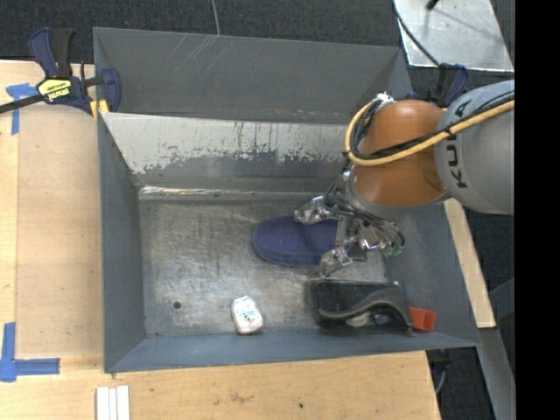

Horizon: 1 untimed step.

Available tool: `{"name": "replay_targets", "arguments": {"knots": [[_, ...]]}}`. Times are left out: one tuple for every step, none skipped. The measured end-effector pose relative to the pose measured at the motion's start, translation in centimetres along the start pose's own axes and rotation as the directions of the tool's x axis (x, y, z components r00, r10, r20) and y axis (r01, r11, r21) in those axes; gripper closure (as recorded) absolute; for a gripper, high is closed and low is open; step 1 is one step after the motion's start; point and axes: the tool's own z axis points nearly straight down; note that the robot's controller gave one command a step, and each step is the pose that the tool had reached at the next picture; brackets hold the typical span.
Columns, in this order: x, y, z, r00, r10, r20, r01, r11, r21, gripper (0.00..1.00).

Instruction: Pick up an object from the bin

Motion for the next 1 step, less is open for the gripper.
{"name": "replay_targets", "arguments": {"knots": [[0.21,-0.19,-0.05,1.0,0.003,-0.001,-0.003,1.0,0.001,1.0]]}}
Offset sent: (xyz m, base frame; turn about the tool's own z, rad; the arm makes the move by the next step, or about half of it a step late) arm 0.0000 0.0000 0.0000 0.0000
